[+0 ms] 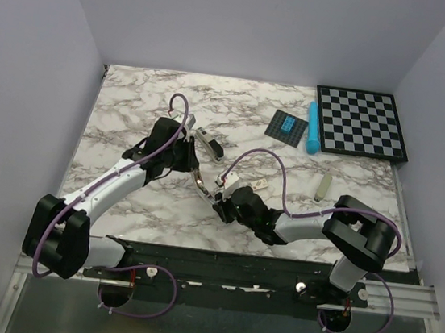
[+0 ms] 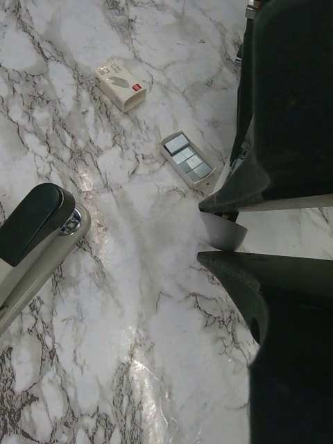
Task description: Load the staples into the stapler
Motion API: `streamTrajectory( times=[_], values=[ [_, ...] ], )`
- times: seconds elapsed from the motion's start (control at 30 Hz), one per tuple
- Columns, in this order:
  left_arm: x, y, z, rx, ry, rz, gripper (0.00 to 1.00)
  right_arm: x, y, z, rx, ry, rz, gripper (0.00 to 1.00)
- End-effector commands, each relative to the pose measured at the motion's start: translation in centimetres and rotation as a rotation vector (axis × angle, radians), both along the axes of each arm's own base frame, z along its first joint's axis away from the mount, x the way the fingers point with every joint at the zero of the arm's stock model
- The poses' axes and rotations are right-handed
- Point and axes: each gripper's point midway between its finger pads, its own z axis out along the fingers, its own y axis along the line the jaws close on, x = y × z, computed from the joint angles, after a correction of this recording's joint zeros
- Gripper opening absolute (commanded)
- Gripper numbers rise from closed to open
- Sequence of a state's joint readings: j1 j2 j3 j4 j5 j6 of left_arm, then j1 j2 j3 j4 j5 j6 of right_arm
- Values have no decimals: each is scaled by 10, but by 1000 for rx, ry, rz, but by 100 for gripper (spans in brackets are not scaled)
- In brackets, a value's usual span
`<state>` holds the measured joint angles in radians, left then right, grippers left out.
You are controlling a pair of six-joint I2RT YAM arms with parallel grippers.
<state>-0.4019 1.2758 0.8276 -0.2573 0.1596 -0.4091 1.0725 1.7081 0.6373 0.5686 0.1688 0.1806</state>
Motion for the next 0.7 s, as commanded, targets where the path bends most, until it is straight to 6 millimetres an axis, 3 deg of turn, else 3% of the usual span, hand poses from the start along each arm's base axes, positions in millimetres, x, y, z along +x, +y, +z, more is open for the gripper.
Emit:
streamTrajectory(
  times=[0.0,0.2,0.67],
  values=[
    [-12,-12,-4,-29,49,-47,22,4,7,5,12,-27,-6,27],
    [-25,-17,0,-42,16,-33,15,4,6,9,28,-30,-14,27],
    [-73,-64,-18,-43,9,-62,13,3,7,14,49,-29,-10,27]
  ],
)
